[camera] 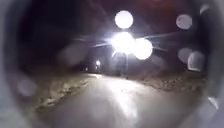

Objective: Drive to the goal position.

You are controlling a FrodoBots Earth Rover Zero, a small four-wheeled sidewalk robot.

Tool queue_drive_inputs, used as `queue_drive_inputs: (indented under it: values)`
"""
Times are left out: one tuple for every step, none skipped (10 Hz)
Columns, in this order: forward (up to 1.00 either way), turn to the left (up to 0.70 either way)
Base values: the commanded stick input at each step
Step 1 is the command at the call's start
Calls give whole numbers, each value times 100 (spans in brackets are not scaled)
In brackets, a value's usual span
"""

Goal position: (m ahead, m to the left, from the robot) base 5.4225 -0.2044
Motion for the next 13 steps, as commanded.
queue_drive_inputs:
  values:
    - [85, 3]
    - [85, 3]
    - [85, 3]
    - [85, 5]
    - [85, 7]
    - [85, 7]
    - [85, 4]
    - [85, 3]
    - [85, 3]
    - [85, 3]
    - [85, 3]
    - [85, 4]
    - [85, 4]
